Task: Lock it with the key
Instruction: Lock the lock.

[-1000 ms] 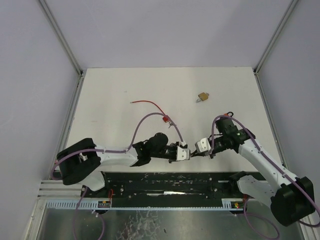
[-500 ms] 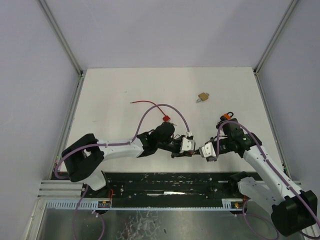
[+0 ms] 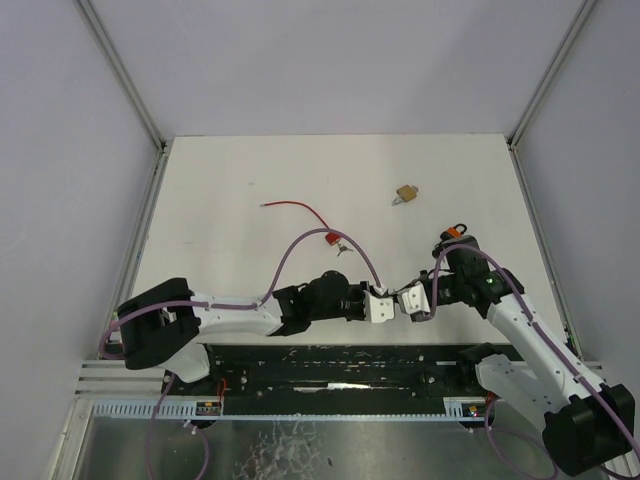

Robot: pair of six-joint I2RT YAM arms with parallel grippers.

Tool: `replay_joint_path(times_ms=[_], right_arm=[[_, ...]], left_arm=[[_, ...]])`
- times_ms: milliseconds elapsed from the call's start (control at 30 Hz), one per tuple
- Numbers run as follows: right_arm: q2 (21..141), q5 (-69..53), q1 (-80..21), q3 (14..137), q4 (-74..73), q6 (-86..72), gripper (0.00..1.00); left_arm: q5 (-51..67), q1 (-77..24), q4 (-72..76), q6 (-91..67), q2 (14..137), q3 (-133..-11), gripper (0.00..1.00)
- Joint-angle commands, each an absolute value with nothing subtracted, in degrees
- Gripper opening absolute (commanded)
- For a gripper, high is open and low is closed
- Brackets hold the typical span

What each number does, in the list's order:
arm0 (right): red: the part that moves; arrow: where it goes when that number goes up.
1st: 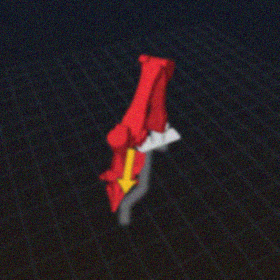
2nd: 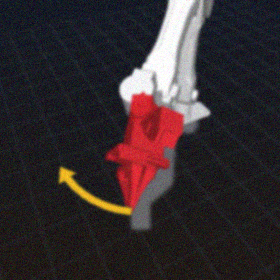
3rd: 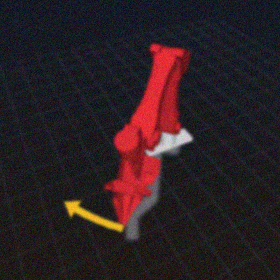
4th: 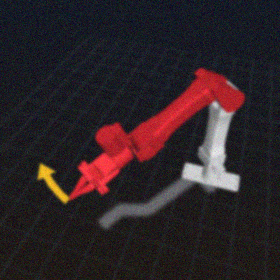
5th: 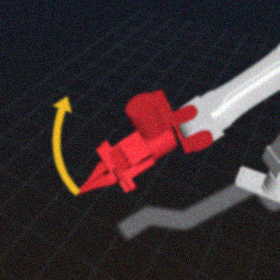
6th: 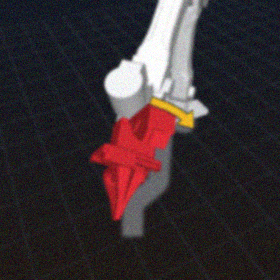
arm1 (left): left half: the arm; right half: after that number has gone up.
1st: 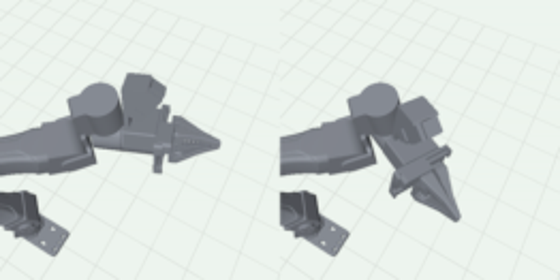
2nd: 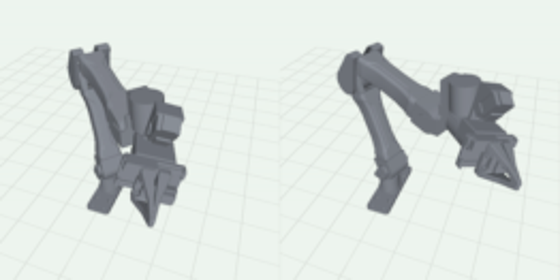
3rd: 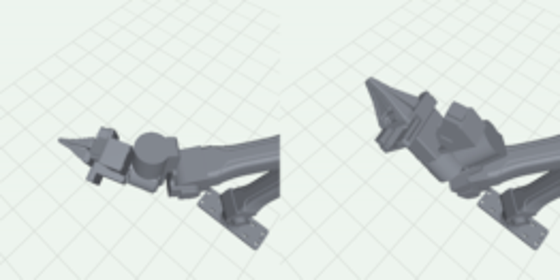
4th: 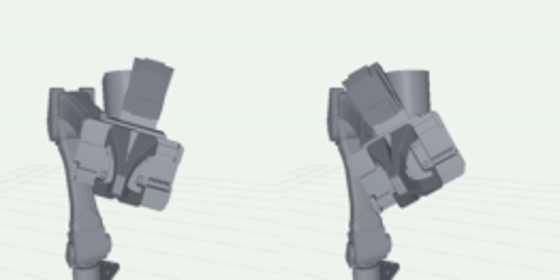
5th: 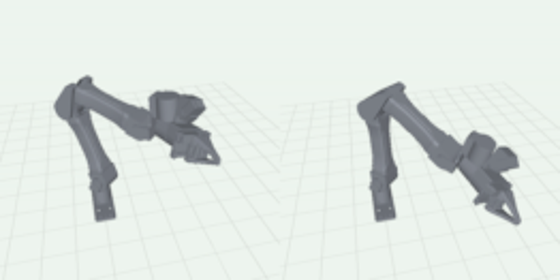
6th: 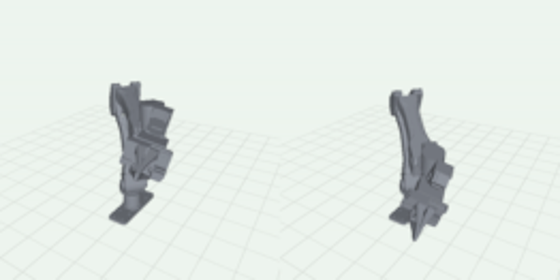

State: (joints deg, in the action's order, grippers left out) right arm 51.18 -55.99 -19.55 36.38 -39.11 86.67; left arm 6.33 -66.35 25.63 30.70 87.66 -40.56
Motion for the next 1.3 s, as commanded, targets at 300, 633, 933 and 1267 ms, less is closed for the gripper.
replay_joint_path(times_ms=[300,633,933,1267], right_arm=[[50.51,-58.15,-18.82,34.91,-39.24,82.95,0.39],[49.40,-63.61,-17.19,32.10,-33.29,78.02,0.54],[48.15,-71.26,-15.74,31.74,-26.43,67.75,0.52],[49.12,-72.97,-15.66,26.50,-13.24,52.55,0.40]], left_arm=[[11.61,-62.90,14.53,27.63,88.07,-42.38,0.00],[4.67,-64.81,16.45,30.08,85.85,-41.39,0.00],[6.34,-66.48,17.58,34.68,81.74,-40.72,0.00],[6.22,-66.53,15.44,29.83,84.52,-45.08,0.00]])
